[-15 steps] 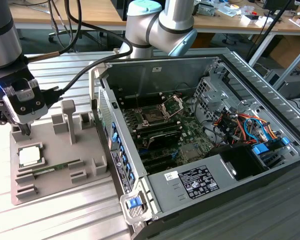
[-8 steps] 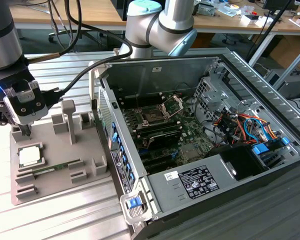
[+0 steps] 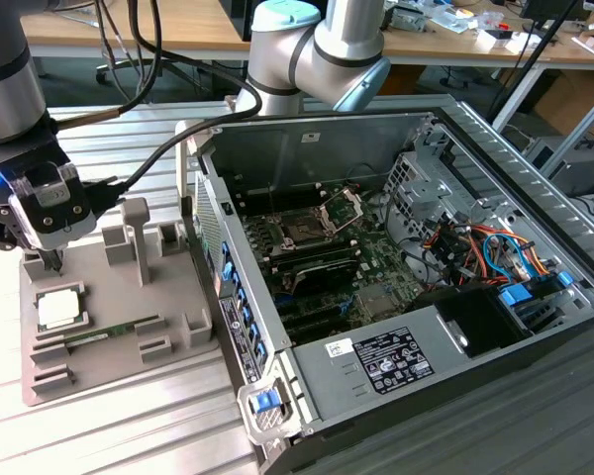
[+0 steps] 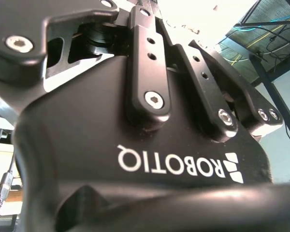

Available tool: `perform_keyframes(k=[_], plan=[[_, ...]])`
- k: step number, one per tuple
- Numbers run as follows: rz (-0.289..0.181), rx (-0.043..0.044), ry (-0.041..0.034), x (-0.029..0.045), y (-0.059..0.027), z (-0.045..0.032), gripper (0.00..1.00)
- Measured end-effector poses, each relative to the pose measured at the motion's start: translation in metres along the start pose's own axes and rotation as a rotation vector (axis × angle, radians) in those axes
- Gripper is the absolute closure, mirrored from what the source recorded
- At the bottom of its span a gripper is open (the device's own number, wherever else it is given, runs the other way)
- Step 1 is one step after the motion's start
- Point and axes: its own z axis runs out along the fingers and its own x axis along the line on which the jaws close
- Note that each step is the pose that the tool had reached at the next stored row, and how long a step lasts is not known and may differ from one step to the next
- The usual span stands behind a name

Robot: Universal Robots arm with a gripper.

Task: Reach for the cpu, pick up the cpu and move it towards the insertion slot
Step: 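Pick up the cpu and move it towards the insertion slot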

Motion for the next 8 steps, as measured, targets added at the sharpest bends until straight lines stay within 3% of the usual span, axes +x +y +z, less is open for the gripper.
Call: perform_keyframes(k=[8], plan=[[0.0,0.0,0.0,0.0,-0.0001,0.0026,0.89]])
